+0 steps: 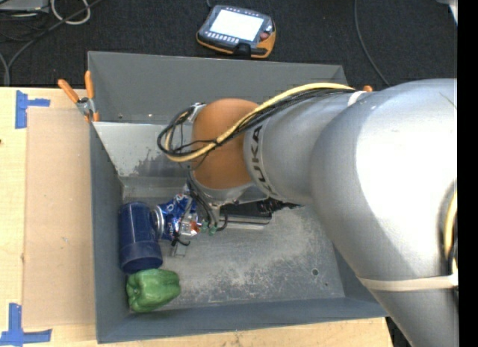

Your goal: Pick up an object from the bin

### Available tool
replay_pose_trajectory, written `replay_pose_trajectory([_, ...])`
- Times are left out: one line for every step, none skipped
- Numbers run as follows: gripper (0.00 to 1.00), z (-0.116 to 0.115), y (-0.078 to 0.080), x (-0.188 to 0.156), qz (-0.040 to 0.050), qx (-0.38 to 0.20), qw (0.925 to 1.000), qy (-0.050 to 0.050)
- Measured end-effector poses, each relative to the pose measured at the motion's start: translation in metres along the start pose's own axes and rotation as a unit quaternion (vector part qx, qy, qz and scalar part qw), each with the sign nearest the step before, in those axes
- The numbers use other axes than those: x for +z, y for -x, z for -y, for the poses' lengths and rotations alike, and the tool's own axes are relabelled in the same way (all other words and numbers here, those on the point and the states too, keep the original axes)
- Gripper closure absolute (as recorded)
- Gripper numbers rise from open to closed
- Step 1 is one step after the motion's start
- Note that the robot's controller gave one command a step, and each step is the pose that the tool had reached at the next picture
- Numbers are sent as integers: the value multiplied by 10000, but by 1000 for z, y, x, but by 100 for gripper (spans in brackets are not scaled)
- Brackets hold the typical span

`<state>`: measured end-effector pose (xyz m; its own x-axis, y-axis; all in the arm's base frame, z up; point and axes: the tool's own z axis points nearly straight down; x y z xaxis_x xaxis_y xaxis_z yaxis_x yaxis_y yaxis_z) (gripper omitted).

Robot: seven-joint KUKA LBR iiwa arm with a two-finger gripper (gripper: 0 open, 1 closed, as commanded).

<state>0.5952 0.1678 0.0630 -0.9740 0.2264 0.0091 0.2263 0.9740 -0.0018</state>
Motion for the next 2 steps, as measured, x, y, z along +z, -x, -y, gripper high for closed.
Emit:
replay_pose_trajectory([0,19,5,-6,84,534,9985,48])
replay_pose_trajectory([100,2,2,-1,15,51,10000,3])
